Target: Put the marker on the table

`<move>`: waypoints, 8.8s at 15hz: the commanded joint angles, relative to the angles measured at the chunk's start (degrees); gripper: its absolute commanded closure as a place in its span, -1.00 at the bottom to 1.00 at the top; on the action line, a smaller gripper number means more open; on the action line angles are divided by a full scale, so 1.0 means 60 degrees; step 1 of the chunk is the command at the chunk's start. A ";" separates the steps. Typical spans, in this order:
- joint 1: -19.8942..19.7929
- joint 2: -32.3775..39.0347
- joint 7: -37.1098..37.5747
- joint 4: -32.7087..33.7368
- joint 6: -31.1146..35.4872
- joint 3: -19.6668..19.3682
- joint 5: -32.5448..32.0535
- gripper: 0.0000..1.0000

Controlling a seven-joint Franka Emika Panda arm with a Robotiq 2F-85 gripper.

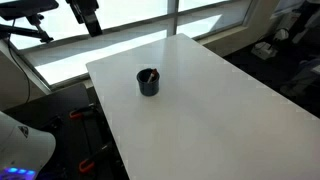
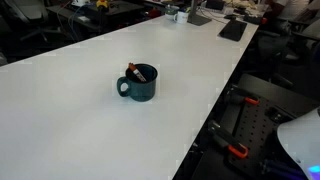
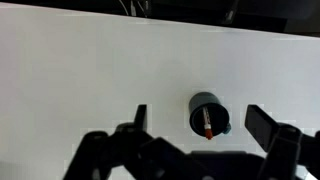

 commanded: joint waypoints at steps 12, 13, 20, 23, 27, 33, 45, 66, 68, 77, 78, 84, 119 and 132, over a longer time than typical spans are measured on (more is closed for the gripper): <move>0.0097 0.0007 0.0062 0.0022 -0.0027 -0.0075 -0.0060 -1.00; 0.0097 0.0007 0.0062 0.0022 -0.0027 -0.0075 -0.0059 -1.00; 0.0097 0.0007 0.0062 0.0022 -0.0027 -0.0075 -0.0059 -1.00; 0.0097 0.0007 0.0062 0.0022 -0.0027 -0.0075 -0.0059 -1.00; 0.0097 0.0007 0.0062 0.0022 -0.0027 -0.0075 -0.0059 -1.00; 0.0020 0.0571 0.0087 0.0278 0.0209 -0.0104 -0.0139 -1.00; 0.0511 0.3501 -0.2254 0.1793 0.0986 -0.1235 0.0538 -1.00; 0.0560 0.5940 -0.4243 0.2775 0.1322 -0.1190 0.0604 -1.00; 0.0533 0.6449 -0.4876 0.3118 0.1360 -0.1167 0.0641 -1.00; 0.0250 0.8847 -0.7024 0.5329 0.0378 -0.0692 0.1501 -1.00; 0.0214 0.9072 -0.7192 0.5545 0.0215 -0.0600 0.1543 -1.00; 0.0149 1.0145 -0.7142 0.6496 -0.0585 -0.0069 0.1329 -1.00; 0.0317 1.3707 -0.7843 0.9188 -0.0850 0.0970 -0.1063 -1.00; 0.0682 1.4492 -0.8282 1.0028 -0.1473 0.1228 -0.1377 -1.00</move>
